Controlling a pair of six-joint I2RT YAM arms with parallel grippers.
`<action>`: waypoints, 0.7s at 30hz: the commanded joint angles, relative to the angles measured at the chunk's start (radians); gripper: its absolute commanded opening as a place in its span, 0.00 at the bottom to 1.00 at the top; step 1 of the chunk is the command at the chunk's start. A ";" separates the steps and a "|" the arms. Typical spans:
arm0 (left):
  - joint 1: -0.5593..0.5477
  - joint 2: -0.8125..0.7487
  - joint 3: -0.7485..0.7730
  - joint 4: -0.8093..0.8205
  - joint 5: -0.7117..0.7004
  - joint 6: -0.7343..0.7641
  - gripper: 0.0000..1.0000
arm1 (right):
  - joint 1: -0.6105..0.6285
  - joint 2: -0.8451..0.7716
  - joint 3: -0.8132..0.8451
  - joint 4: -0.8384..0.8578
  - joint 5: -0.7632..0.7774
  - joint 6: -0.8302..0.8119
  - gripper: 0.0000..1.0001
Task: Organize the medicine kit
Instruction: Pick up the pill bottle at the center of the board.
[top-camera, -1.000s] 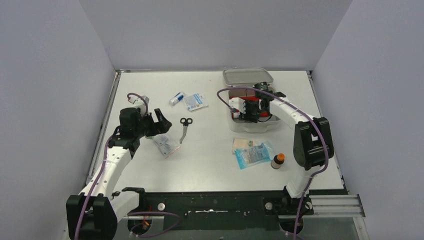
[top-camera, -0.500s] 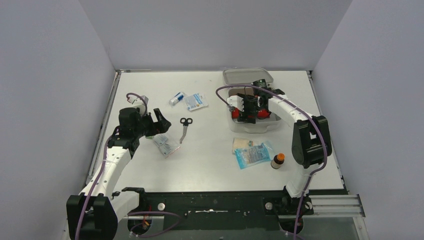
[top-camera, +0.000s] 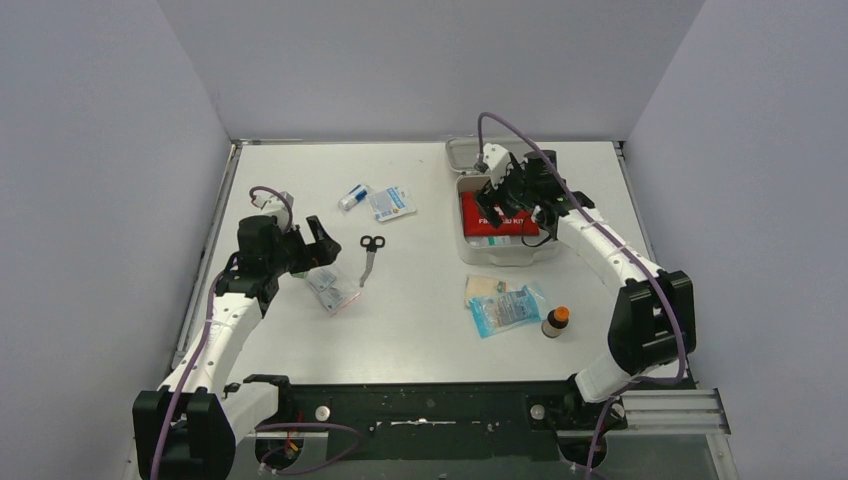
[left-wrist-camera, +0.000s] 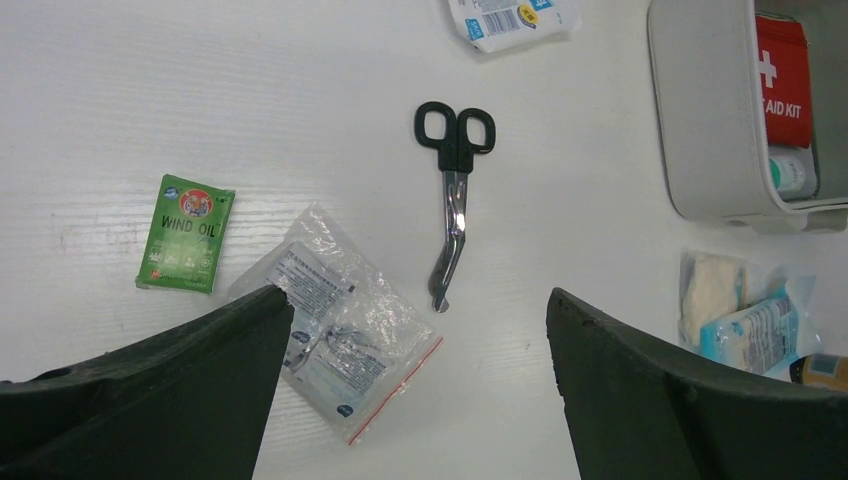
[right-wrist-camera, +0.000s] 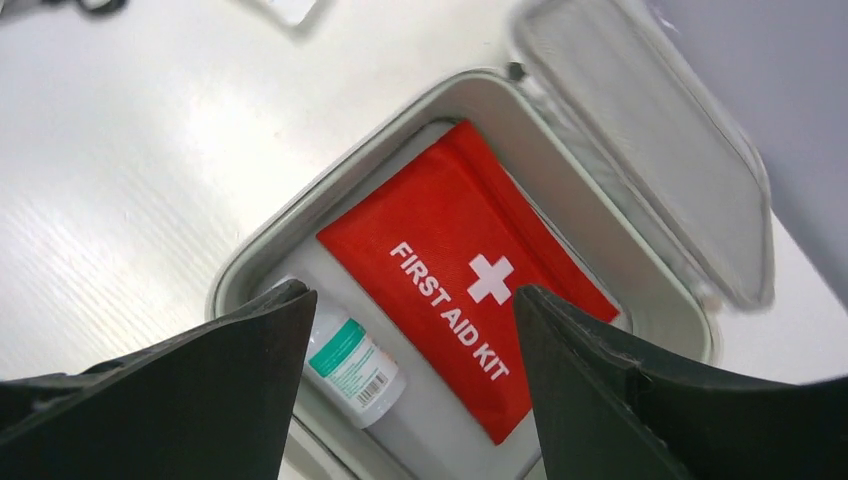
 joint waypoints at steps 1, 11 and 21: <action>0.006 -0.018 0.021 0.003 -0.025 -0.021 0.97 | 0.018 -0.130 -0.020 0.127 0.317 0.470 0.74; 0.007 -0.024 0.075 -0.083 -0.075 0.006 0.97 | 0.025 -0.360 -0.102 -0.383 0.766 1.115 0.74; 0.008 -0.044 0.066 -0.066 -0.019 0.026 0.97 | 0.030 -0.456 -0.253 -0.819 0.949 1.609 0.69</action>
